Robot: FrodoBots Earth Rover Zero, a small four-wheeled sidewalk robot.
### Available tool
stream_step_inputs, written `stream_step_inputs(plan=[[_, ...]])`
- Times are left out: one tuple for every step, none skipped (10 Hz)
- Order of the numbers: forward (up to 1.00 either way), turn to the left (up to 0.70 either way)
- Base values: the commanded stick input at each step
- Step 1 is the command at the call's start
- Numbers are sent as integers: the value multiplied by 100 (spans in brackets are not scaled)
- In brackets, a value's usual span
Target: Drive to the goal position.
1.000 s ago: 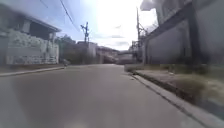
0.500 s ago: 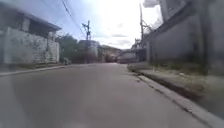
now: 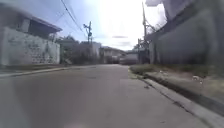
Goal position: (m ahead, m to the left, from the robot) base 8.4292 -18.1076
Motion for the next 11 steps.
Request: stream_step_inputs(plan=[[100, 0], [100, 0], [100, 0], [100, -4], [100, -26], [100, -39], [100, -40], [100, -35], [100, -13], [100, 0], [100, 0]])
